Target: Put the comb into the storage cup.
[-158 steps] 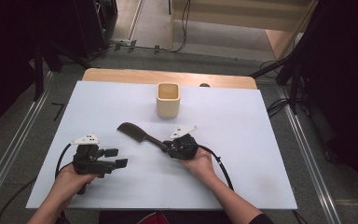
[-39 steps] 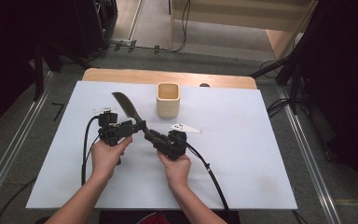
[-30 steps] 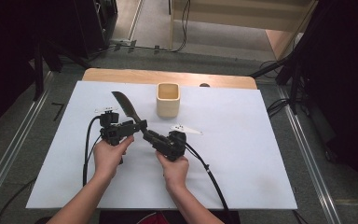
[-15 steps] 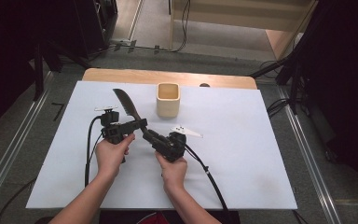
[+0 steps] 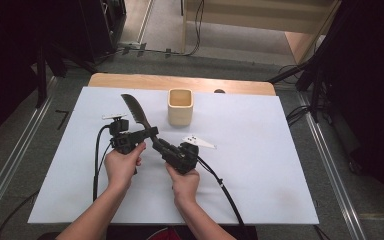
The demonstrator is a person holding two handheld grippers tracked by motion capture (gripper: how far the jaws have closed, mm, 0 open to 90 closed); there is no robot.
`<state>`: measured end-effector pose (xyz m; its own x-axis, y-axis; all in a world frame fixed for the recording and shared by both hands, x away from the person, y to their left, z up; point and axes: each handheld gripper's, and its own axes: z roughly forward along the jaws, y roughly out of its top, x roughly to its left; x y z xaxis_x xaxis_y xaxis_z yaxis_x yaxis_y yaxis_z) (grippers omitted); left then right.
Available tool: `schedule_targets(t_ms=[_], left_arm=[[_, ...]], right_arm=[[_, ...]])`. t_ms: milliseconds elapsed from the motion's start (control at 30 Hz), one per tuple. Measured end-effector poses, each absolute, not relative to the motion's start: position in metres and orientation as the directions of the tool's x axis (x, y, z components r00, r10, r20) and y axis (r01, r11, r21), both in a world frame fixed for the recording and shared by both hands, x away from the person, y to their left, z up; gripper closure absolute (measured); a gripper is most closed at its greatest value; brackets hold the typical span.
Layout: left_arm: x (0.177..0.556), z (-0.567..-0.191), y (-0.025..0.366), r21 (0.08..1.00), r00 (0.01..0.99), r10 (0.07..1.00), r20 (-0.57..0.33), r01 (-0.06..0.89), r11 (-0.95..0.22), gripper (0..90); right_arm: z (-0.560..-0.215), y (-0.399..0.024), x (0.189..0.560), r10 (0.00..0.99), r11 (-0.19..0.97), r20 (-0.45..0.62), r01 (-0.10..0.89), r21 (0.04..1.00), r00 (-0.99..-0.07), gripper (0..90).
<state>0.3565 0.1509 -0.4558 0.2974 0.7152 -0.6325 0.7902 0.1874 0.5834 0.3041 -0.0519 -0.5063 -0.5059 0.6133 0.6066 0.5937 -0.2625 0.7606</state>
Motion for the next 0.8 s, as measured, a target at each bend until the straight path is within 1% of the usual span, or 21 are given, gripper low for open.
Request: schedule_targets(t_ms=[233, 400, 433, 800], left_arm=[[0.3581, -0.4573, 0.1530, 0.563, 0.287, 0.698, -0.656, 0.803, 0.198, 63.8], [0.3577, -0.4580, 0.1544, 0.552, 0.281, 0.681, -0.677, 0.805, 0.217, 65.8], [0.3578, -0.4583, 0.1555, 0.539, 0.272, 0.668, -0.692, 0.811, 0.228, 66.3], [0.3573, -0.4584, 0.1574, 0.514, 0.255, 0.632, -0.732, 0.815, 0.267, 69.5]], right_arm=[[-0.5079, -0.0508, 0.3040, 0.623, -0.252, 0.590, 0.583, 0.773, -0.514, 70.1], [-0.5079, -0.0503, 0.3035, 0.624, -0.250, 0.586, 0.578, 0.777, -0.517, 70.1], [-0.5080, -0.0500, 0.3034, 0.627, -0.246, 0.579, 0.574, 0.781, -0.521, 70.1], [-0.5083, -0.0490, 0.3033, 0.631, -0.239, 0.565, 0.559, 0.794, -0.532, 70.0]])
